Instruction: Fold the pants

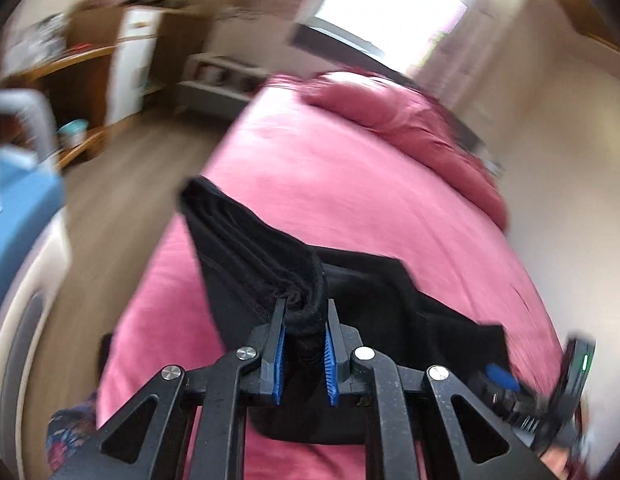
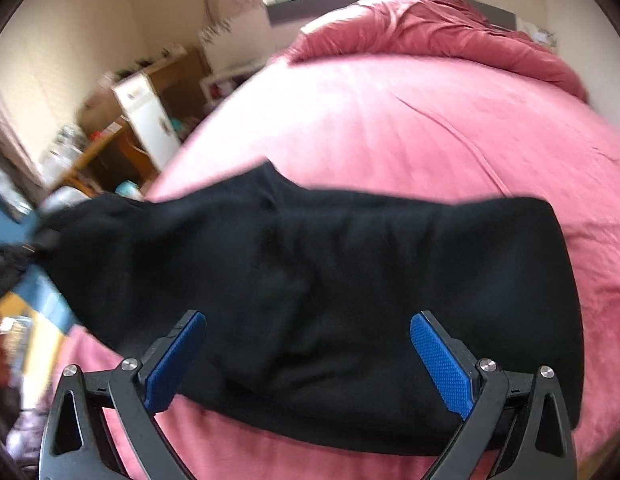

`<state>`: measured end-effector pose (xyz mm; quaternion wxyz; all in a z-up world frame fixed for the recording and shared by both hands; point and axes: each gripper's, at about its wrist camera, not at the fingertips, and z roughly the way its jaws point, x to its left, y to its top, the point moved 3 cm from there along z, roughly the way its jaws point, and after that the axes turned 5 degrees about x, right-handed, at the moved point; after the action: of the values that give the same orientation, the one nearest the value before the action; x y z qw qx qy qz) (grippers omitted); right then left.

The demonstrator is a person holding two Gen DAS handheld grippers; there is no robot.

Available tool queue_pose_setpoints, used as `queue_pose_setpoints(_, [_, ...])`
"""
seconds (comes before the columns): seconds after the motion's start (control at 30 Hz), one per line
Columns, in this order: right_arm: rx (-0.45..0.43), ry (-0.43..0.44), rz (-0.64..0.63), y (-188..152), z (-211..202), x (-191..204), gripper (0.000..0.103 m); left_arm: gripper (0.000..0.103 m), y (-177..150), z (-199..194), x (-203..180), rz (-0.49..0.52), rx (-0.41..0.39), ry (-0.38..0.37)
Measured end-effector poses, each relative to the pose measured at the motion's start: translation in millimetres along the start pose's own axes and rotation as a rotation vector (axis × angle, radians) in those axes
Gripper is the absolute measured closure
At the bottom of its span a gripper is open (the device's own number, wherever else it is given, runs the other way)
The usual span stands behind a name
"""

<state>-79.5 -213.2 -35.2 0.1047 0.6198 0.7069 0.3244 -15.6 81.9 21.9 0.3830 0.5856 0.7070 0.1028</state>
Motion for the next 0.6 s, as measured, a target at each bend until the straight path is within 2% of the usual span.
queue_pose_setpoints(0.17, [0.035, 0.324, 0.057, 29, -10, 10, 0.0, 0.088, -15, 13, -45, 0.164, 0.055, -0.103])
queue_pose_setpoints(0.3, [0.142, 0.533, 0.048, 50, 4, 29, 0.004, 0.088, -26, 19, -66, 0.246, 0.096, -0.163])
queue_pose_setpoints(0.4, [0.24, 0.605, 0.021, 62, 24, 51, 0.012, 0.088, -31, 21, -75, 0.292, 0.113, -0.181])
queue_pose_setpoints(0.6, [0.358, 0.599, -0.096, 85, 64, 92, 0.019, 0.088, -36, 25, -85, 0.358, 0.133, -0.165])
